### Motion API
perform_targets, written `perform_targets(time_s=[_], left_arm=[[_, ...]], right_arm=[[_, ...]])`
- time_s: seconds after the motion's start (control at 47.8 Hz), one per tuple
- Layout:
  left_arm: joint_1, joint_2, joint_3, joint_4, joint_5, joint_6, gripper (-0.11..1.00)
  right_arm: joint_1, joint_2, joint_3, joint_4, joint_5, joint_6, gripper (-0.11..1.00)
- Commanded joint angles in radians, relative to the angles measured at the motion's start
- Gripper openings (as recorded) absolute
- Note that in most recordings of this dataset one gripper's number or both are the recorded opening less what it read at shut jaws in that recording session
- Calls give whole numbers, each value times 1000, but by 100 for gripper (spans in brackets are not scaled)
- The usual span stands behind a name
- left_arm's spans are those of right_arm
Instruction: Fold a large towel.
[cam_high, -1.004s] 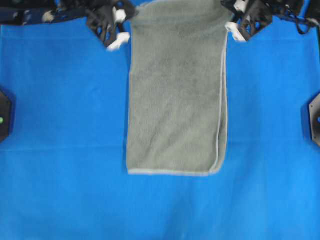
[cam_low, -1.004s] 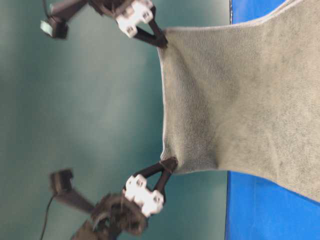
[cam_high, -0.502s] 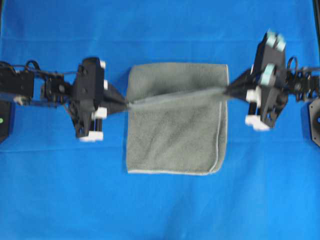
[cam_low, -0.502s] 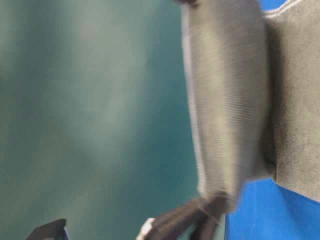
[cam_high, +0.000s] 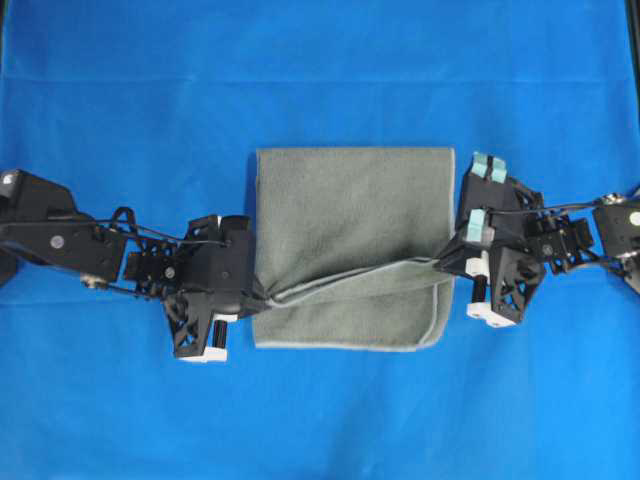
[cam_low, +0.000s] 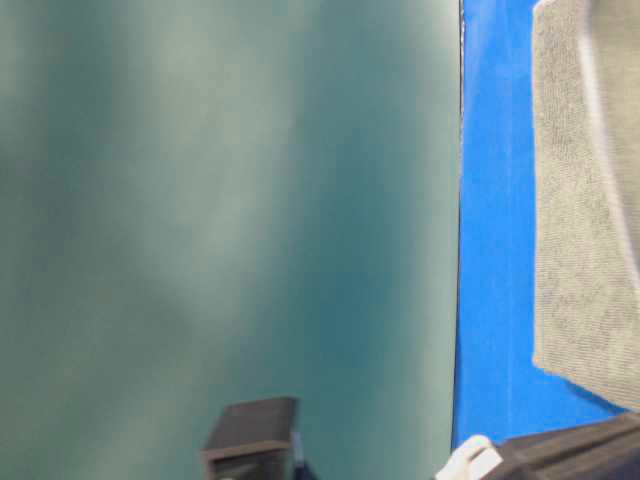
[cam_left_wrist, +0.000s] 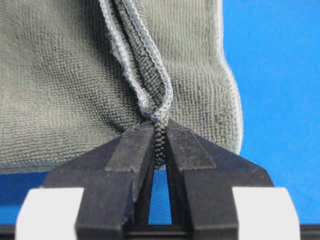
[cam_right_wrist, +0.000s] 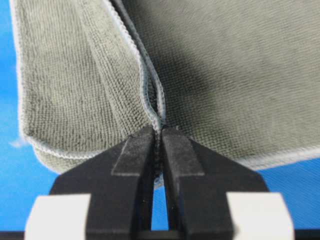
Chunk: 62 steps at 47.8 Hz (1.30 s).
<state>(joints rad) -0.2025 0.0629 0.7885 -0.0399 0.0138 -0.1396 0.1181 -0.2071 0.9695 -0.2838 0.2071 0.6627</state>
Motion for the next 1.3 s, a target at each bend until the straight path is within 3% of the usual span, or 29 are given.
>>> perform_targets(time_s=[0.0,0.188,0.335,0.397,0.439,0.586,0.628,0.774,0.921,1.109,1.276], left_arm=[[-25,0,2,2,-17,-5,4],[-35,0,-3,2,-61,-8,4],[-48,-5,-14,2,-63,-9,7],[-58,-11,-20,2,-63,-9,24],[-64,-20,-21,0,-60,-9,36],[-81,-55,-14,0,-46,-9,79],[-86,-69,-11,0,-37,-11,84],[-106,-167,-11,0,26,-9,79],[-109,-296,3,2,60,-8,78],[-86,-482,51,12,63,11,76],[-29,-670,138,14,46,63,76]], right_arm=[[2,11,-3,3,-28,0,4],[11,31,-14,6,-43,0,6],[31,29,-20,5,-37,0,47],[46,23,-26,5,-35,0,63],[60,14,-34,5,-32,0,67],[129,-31,-75,6,6,2,62],[150,-46,-87,6,25,2,63],[222,-114,-140,5,112,3,63],[238,-216,-166,-23,209,3,63],[230,-425,-149,-181,267,6,63],[193,-623,-117,-279,282,9,63]])
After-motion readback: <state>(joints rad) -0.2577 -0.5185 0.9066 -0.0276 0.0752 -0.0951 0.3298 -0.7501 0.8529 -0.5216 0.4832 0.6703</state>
